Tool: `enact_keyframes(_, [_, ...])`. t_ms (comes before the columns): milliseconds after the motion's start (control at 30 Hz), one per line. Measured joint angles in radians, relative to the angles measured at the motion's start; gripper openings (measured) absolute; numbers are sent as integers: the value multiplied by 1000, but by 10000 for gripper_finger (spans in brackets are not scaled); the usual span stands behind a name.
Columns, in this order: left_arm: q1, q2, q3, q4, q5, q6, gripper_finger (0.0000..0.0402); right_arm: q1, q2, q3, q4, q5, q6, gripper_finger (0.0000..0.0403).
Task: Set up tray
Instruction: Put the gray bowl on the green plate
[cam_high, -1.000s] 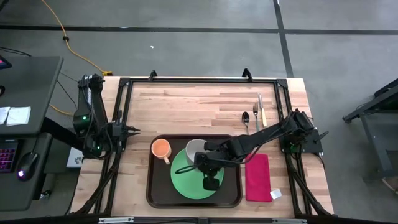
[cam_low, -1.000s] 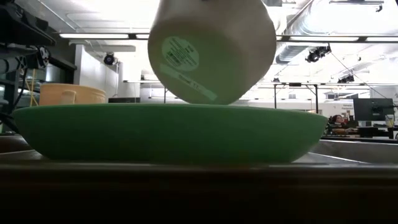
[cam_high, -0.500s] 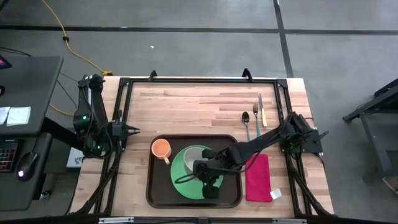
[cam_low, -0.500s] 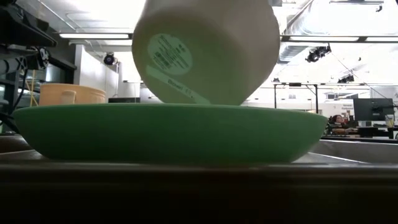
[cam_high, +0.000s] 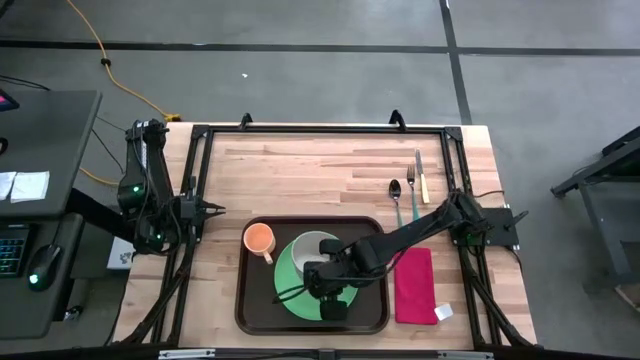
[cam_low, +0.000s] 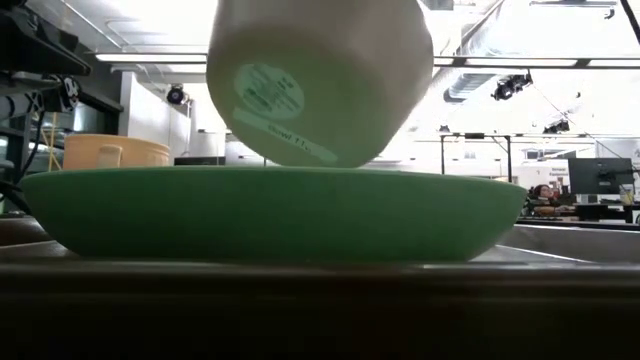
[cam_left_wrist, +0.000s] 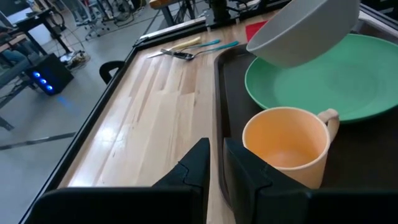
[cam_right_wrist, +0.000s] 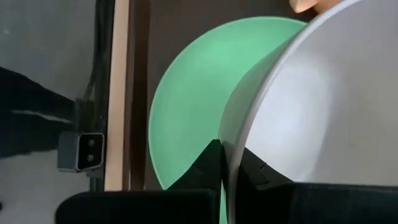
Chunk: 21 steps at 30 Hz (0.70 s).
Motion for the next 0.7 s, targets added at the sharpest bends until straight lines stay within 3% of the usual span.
enact_keyframes(333, [0,0,0,0,1,0,79,14,197,303,-238,21,-54,0])
enact_keyframes(700, [0,0,0,1,1,5,79,46,197,291,-211,85,-3,0])
